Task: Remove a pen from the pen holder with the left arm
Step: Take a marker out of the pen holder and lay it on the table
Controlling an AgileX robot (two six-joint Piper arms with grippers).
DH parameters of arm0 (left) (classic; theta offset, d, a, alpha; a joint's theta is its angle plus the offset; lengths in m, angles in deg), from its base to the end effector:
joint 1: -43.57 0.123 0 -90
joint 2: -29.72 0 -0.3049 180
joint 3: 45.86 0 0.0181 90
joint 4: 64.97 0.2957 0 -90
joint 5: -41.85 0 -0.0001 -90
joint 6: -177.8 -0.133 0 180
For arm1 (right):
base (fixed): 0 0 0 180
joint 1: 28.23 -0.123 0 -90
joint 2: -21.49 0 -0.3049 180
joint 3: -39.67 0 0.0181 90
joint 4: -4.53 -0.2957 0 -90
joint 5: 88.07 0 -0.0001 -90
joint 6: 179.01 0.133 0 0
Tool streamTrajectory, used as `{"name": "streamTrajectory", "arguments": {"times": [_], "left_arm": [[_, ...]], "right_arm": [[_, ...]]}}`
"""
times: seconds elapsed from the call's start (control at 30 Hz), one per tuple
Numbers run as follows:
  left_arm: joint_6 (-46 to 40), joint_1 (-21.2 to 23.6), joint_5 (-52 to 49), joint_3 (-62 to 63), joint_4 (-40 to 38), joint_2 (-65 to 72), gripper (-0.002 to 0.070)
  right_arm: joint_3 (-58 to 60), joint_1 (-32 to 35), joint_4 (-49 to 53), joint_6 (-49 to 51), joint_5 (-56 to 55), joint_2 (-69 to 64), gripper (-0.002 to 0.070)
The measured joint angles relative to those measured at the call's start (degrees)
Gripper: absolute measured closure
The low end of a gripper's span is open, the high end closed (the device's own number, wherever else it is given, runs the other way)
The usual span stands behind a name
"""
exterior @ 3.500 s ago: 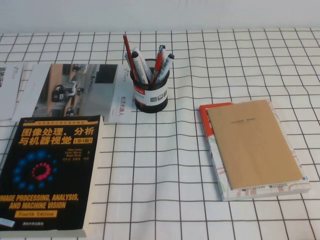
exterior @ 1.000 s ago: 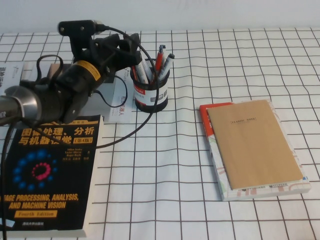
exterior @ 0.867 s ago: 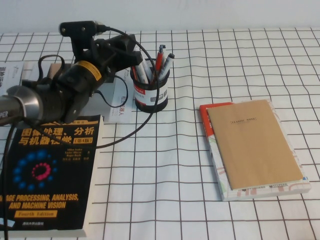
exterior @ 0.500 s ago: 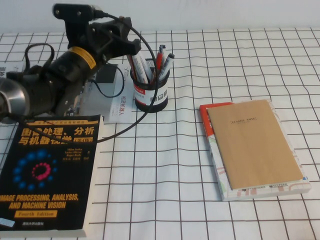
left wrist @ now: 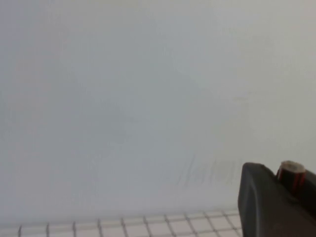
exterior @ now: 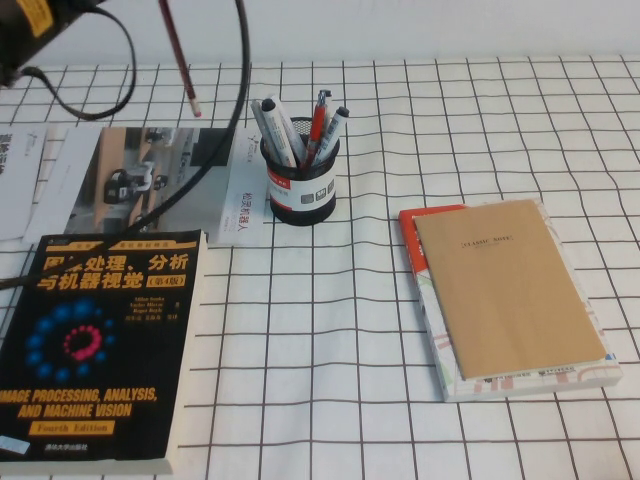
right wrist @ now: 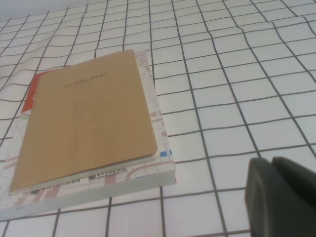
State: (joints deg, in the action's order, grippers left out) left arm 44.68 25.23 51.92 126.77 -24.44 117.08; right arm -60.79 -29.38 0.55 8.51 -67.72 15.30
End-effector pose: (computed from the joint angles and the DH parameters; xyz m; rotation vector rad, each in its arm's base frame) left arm 0.3883 -0.1446 0.4280 0.2457 1.5156 -0.4363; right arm 0.1181 0.0056 0.1591 0.1465 1.8483 0.1731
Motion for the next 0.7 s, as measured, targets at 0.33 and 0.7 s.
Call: {"name": "streamTrajectory", "arguments": {"times": [0.33, 0.7], "left_arm": [[-40.02, -2.79, -35.35, -7.82, -49.59, -1.37, 0.0654], [-54.37, -3.28, -42.85, -7.91, -68.07, 14.7, 0.0655]], "right_arm": [[0.0, 0.0, 0.0, 0.0, 0.0, 0.0, 0.0693], [0.0, 0.0, 0.0, 0.0, 0.0, 0.0, 0.0692]]}}
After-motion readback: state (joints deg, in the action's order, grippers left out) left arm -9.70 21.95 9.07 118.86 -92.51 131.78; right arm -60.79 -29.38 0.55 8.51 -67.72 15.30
